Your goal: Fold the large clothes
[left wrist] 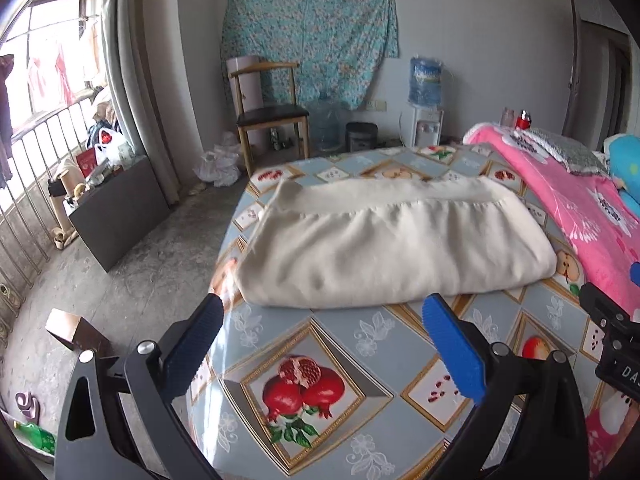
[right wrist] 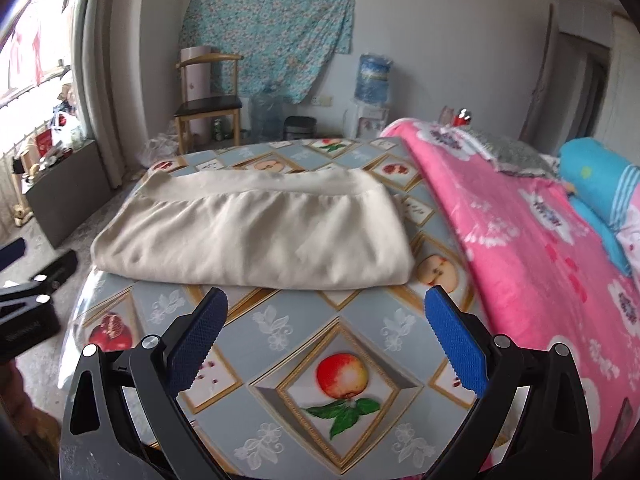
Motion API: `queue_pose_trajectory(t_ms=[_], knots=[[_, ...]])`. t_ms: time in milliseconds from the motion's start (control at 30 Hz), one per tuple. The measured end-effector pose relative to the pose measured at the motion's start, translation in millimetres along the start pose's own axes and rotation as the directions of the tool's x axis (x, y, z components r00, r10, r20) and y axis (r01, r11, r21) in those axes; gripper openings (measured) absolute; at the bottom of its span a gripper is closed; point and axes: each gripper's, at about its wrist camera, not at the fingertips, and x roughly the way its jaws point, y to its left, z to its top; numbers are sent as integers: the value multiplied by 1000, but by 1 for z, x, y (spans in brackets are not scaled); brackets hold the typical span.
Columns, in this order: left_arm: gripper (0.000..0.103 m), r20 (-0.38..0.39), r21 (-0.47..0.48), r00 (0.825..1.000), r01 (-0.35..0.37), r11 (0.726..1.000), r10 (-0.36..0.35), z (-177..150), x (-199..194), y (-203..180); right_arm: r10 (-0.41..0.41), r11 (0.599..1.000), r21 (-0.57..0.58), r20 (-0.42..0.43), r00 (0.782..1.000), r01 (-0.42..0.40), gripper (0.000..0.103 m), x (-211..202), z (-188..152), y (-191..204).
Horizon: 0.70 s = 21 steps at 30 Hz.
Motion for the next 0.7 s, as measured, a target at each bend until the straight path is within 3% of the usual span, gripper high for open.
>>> queue_pose_trajectory(t_ms=[300,433,700], knots=[[98,-160,-30,987,-1,1000,-4,-8,20,-12,98,992,93,-153,983,-84,96,27,-15,-8],[98,-192,-23,981,-1,1000,-3,-11,23,-14,114,987,134,-188,975,-90,96,33,-20,-11],[98,-209,-12,978,9,1000,-12,-10,26,-17,117,990,106,-216,969,-96,96,34,-27,-2]])
